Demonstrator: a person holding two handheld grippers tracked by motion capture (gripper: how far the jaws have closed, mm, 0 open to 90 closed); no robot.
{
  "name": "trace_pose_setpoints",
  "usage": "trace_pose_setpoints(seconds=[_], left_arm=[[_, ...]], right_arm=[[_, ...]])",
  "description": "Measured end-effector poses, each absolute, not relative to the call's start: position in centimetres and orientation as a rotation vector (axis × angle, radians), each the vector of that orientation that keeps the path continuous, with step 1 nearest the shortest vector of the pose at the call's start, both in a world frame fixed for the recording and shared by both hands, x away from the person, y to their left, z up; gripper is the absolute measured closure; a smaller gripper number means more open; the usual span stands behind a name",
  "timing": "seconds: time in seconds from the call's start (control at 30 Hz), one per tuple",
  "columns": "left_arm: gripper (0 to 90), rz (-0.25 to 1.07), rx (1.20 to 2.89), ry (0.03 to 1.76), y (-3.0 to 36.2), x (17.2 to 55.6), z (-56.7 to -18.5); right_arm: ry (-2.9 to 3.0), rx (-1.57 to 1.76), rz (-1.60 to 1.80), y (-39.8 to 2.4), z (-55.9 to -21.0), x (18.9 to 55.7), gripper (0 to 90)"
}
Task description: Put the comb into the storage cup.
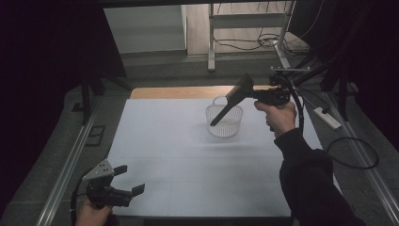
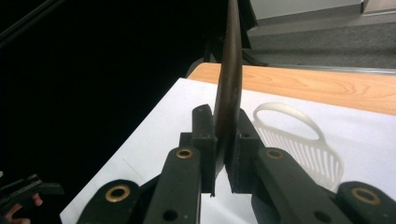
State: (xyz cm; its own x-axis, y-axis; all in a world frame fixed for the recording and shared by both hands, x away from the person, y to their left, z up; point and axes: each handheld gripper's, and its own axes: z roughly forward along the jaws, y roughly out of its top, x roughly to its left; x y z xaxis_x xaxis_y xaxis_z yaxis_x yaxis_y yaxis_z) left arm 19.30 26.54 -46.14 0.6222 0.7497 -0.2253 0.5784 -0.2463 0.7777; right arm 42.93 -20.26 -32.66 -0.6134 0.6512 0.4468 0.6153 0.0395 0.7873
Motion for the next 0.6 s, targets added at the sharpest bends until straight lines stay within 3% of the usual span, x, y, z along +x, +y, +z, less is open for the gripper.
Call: trace_pose_setpoints(seconds=[0.6], left_arm=[[0.0,0.248,1.966,1.049,26.3,19.4,-46.1]], right_arm=[[2.180,1.384,1.622,-20.5,-31.7,44.6,83.4]])
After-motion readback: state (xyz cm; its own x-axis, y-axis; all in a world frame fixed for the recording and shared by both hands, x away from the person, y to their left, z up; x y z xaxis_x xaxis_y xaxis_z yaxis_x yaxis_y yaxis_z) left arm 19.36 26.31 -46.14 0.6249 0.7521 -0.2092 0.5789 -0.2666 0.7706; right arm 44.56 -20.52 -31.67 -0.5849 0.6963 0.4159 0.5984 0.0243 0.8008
